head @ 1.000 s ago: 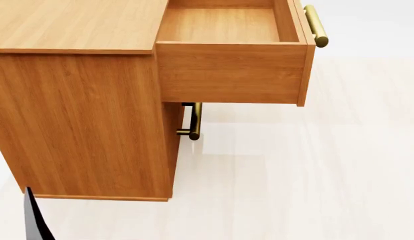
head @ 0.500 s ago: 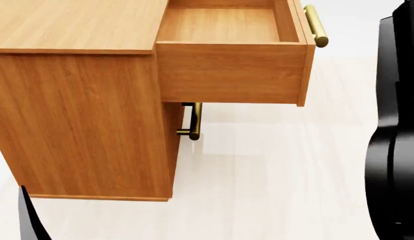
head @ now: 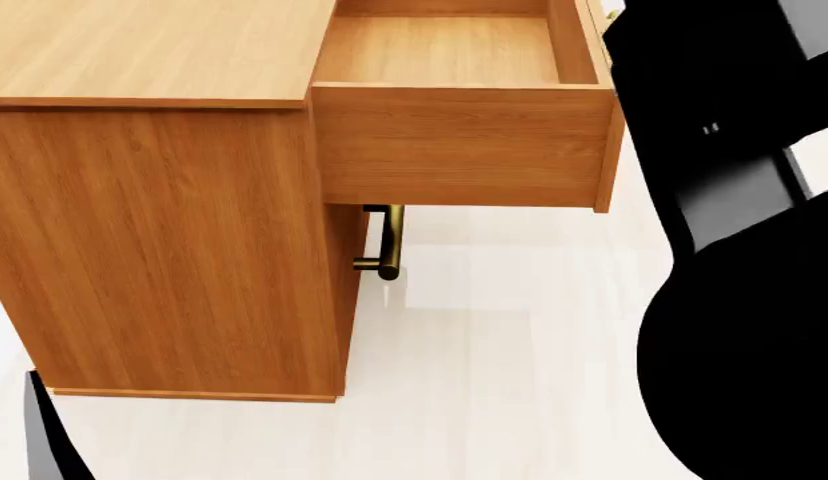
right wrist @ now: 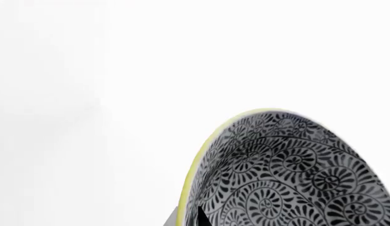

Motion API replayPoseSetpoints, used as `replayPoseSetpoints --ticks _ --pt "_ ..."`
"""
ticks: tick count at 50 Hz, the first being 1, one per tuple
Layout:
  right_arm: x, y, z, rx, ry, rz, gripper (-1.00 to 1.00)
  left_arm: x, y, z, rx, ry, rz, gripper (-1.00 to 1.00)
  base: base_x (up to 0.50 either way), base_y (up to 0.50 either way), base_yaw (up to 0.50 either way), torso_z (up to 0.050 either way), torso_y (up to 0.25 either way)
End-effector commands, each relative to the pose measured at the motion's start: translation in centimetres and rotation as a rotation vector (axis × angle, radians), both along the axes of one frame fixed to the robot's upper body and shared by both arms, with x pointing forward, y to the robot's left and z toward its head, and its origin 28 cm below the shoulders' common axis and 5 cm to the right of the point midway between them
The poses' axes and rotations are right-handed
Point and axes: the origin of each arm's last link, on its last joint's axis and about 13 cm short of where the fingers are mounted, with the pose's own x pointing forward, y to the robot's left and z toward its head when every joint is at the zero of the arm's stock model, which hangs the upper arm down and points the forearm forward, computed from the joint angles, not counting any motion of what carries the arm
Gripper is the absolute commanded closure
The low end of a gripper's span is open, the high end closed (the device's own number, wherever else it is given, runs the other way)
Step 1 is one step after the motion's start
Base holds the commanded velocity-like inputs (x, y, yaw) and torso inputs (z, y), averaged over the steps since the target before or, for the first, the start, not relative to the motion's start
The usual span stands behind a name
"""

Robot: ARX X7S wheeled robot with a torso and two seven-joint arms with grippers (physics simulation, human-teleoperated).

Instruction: Put the bowl on top of the cabinet.

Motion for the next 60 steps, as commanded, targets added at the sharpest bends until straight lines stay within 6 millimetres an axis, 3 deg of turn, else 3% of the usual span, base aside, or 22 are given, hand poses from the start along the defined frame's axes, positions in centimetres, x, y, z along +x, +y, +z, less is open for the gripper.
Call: replayPoseSetpoints --ticks 1,7,14,21,29,37,45,53,60 --pt "-1.0 4.0 -0.8 -0.091 0.159 0.208 1.00 0.1 0.5 0.6 -0.039 -0.014 0.006 -1.00 0.00 0.00 0.00 0.000 0.000" --pt "-1.5 5.1 -1.2 0.137 0.373 0.375 1.00 0.3 1.2 1.0 -0.064 -0.021 0.027 -1.00 0.00 0.00 0.00 0.000 0.000" --pt "-1.3 6.0 -2.5 0.218 0.526 0.479 1.00 0.6 1.6 0.7 -0.081 -0.006 0.042 -1.00 0.00 0.00 0.00 0.000 0.000" --pt "-2.6 6.1 -1.0 0.404 0.655 0.630 1.00 0.4 1.5 0.3 -0.087 0.011 0.033 -1.00 0.00 0.00 0.00 0.000 0.001" --pt "-2.0 6.7 -3.0 0.507 0.808 0.559 1.00 0.3 1.4 0.1 -0.088 0.021 0.027 -1.00 0.00 0.00 0.00 0.000 0.000" --pt "-1.3 7.1 -5.6 0.510 0.927 0.392 1.00 0.0 1.1 0.2 -0.084 0.025 0.016 -1.00 0.00 0.00 0.00 0.000 0.000" --pt "-1.0 6.9 -6.7 0.521 0.959 0.246 1.00 -0.3 0.9 0.4 -0.084 0.019 0.008 -1.00 0.00 0.00 0.00 0.000 0.001" --pt "-0.9 7.4 -7.8 0.436 0.957 0.209 1.00 -0.3 0.8 0.3 -0.073 0.017 0.008 -1.00 0.00 0.00 0.00 0.000 0.000" --pt "-0.9 8.8 -11.3 0.280 1.052 0.224 1.00 -0.2 0.8 0.2 -0.078 0.016 0.010 -1.00 0.00 0.00 0.00 0.000 0.001"
